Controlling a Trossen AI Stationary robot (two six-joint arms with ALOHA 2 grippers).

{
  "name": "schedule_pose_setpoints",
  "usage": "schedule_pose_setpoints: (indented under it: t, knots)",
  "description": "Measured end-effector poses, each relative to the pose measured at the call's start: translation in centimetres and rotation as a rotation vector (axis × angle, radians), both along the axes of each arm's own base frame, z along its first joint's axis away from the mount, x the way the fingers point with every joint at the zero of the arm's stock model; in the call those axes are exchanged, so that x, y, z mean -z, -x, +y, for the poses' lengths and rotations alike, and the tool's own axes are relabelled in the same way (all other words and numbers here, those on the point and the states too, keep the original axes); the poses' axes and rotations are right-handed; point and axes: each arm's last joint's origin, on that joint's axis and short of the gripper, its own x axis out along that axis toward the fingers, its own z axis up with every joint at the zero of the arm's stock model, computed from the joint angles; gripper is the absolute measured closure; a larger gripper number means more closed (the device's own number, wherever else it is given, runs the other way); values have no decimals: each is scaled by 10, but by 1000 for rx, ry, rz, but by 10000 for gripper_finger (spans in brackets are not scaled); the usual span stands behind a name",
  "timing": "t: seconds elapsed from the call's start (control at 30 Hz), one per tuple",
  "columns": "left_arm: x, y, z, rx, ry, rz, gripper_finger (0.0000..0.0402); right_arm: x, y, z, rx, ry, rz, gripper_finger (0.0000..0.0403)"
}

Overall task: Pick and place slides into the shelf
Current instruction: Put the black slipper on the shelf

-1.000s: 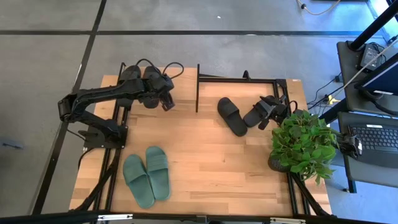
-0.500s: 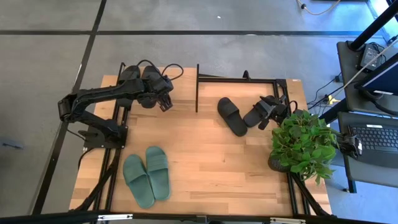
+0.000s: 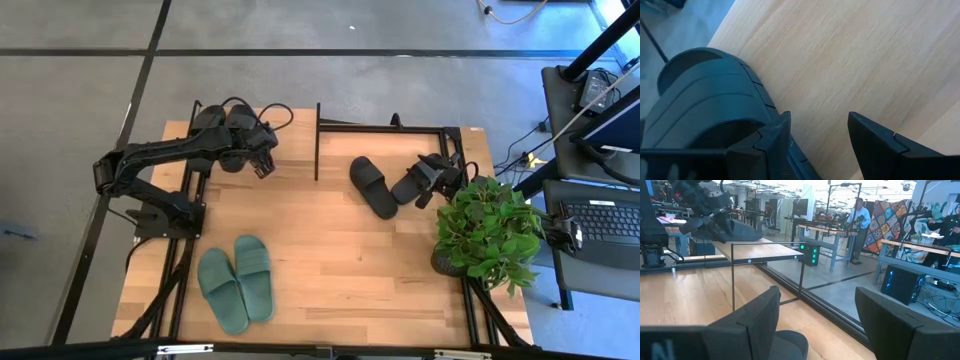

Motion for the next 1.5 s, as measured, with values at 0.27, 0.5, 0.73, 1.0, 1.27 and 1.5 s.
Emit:
schedule_pose_setpoints:
  t: [0.27,0.5,0.73,1.0,1.27,1.5]
  knots:
    - [0,2,0,-39,-1,0,212,0,0,0,0,0,0,146]
    - [1,6,1,-78,4,14,212,0,0,0,0,0,0,146]
    - [-7,4,1,-70,1,-3,212,0,0,0,0,0,1,146]
    - [-29,-4,-5,-35,-25,-57,212,0,0,0,0,0,4,146]
    - [-44,0,-12,-6,-185,123,212,1,0,0,0,-2,10,146]
    - [-44,3,-22,94,-210,273,212,1,0,0,0,-2,11,146]
